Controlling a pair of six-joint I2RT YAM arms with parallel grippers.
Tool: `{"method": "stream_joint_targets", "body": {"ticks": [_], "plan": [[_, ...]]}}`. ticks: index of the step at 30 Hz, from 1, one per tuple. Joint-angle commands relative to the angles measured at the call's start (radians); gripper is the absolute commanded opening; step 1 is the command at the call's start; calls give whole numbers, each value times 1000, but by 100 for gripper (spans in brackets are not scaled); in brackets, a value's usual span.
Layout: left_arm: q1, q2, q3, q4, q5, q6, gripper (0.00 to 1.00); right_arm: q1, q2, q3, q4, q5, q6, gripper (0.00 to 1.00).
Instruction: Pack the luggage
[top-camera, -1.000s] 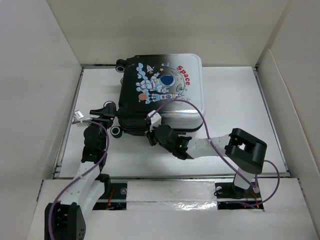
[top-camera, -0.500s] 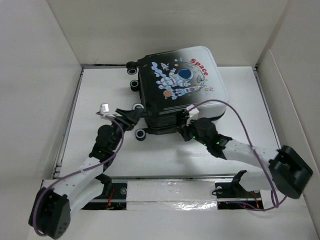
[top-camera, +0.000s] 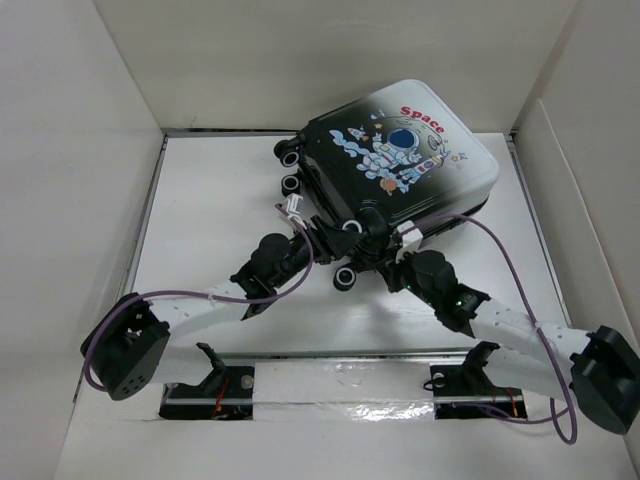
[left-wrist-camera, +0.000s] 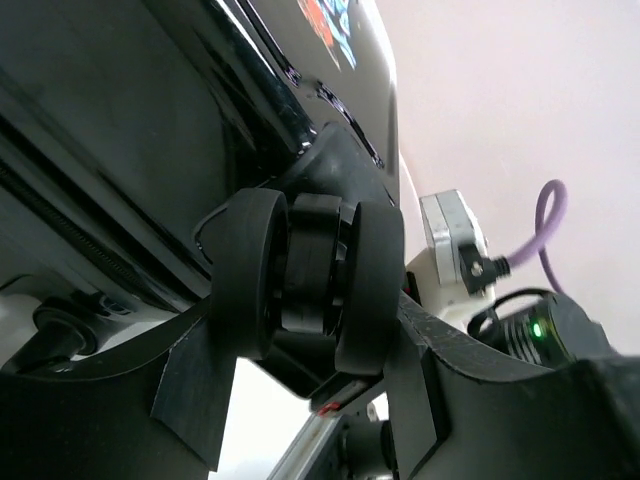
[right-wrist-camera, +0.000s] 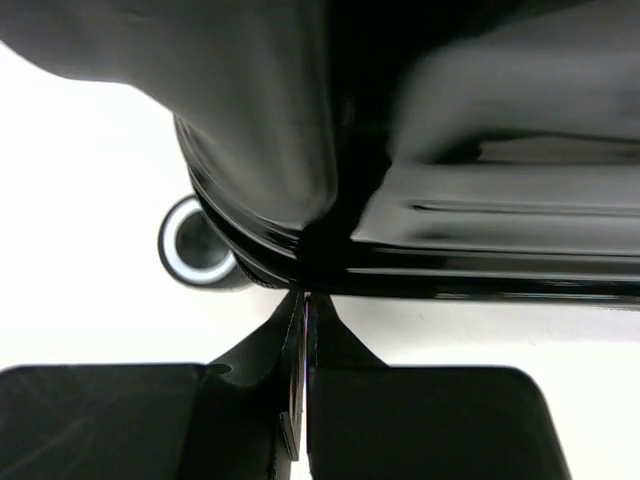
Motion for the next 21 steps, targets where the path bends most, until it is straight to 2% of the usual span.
{"method": "stream_joint_targets", "body": {"ticks": [1, 4, 6, 7, 11, 13, 17, 19, 20, 21], "plan": [[13, 31, 121, 55, 72, 35, 0, 202, 53, 21, 207, -142, 89, 0], [56, 38, 193, -8, 151, 32, 0, 276, 127, 69, 240, -110, 49, 0], [67, 47, 207, -20, 221, 12, 0, 304, 177, 73, 358, -67, 49, 0], [79, 50, 207, -7, 237, -3, 0, 304, 244, 66, 498, 10, 86, 0], [55, 62, 190, 59, 255, -106, 0, 313, 442, 46, 887, 138, 176, 0], [38, 74, 189, 99, 244, -133, 0, 313, 496, 98, 975, 143, 201, 0], [24, 77, 157, 199, 191, -184, 0, 357, 537, 156, 1004, 172, 193, 0], [24, 58, 158, 144, 175, -140, 0, 394, 486, 113, 980, 197, 175, 0], [34, 44, 179, 100, 163, -117, 2, 394, 460, 92, 942, 226, 179, 0], [48, 13, 190, 63, 158, -86, 13, 405, 401, 66, 907, 241, 190, 0]]}}
